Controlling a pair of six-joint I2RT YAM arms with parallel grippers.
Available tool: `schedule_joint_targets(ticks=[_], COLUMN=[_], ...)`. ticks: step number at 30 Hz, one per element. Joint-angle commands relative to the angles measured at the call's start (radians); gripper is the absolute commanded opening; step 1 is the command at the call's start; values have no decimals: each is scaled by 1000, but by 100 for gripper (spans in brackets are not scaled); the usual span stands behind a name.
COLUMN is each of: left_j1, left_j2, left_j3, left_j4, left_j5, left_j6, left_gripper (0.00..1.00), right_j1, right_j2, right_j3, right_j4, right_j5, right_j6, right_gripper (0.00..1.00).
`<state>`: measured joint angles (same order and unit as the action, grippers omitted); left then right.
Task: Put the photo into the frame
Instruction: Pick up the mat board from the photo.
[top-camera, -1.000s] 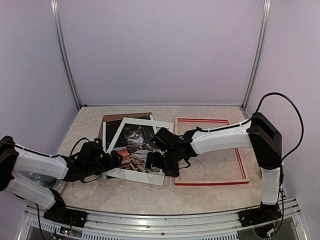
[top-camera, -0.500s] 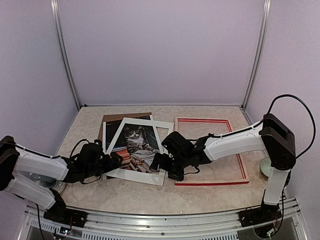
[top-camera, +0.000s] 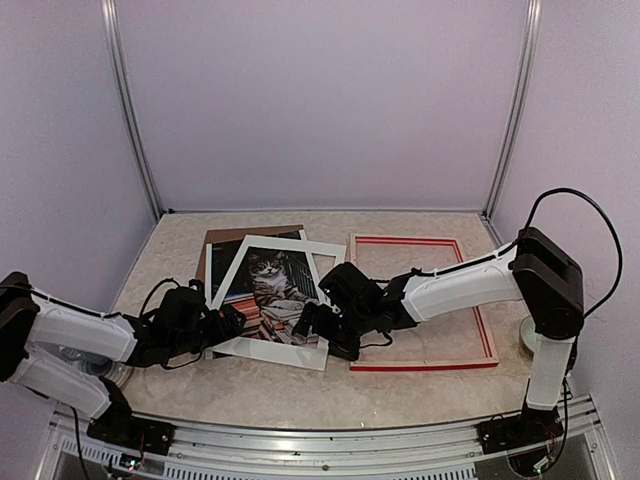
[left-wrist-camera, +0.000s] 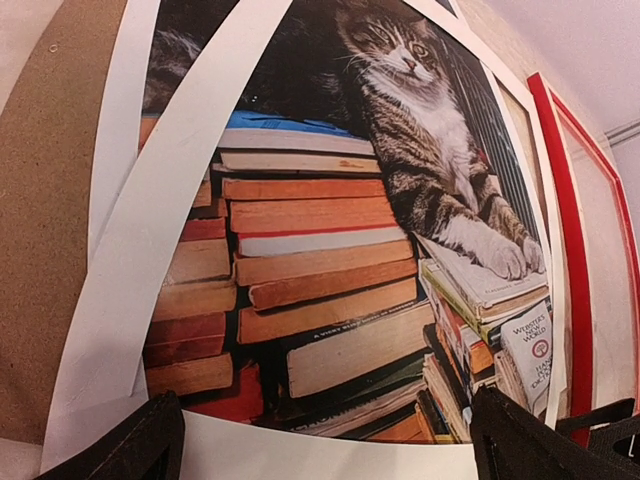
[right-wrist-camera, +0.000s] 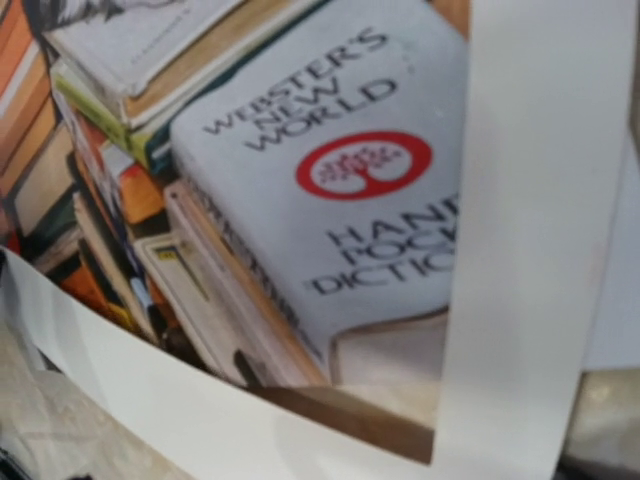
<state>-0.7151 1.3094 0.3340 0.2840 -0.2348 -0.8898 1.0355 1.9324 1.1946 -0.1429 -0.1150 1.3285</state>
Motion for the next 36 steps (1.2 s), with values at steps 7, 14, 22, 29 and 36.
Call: schedule_joint_targets(ticks=[7, 14, 22, 29, 36], left_j1=[-14, -15, -15, -14, -11], left_j2=[15, 15, 9, 5, 8], left_j3=[-5, 5, -3, -3, -3], left_j4=[19, 11, 6, 7, 6], left_j5=[20, 21, 17, 15, 15], left_j6=[3, 10, 8, 9, 11], left_gripper=[99, 99, 99, 99, 99], right_j1=[-13, -17, -9, 7, 9], right_j2=[-102, -112, -83, -28, 1], right_j3=[-154, -207, -75, 27, 31], right_j4=[250, 397, 117, -44, -96], right_j5=[22, -6, 55, 77, 75], right_j6=[63, 54, 14, 4, 32], right_gripper=[98, 98, 98, 98, 98])
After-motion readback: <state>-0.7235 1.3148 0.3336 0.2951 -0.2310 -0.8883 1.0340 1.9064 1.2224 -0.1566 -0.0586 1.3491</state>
